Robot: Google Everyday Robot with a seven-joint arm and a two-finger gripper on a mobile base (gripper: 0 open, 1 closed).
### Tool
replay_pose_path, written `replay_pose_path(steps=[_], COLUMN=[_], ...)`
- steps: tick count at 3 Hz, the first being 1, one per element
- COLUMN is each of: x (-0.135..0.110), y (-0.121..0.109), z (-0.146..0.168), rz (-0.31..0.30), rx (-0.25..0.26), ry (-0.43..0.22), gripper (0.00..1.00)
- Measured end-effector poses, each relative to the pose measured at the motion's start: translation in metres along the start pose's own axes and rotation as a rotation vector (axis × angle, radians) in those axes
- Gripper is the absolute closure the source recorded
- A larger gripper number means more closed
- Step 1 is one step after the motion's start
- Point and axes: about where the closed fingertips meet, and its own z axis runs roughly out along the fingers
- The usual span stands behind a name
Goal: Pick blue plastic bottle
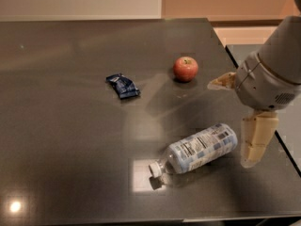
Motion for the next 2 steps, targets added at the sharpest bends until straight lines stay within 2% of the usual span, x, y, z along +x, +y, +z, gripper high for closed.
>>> replay_pose_path(steps=[2], x=[-0.015], y=[0.009], z=[0.045], rz=[-0.126], rx=[-0.077], ry=[-0.042], gripper=[0.00])
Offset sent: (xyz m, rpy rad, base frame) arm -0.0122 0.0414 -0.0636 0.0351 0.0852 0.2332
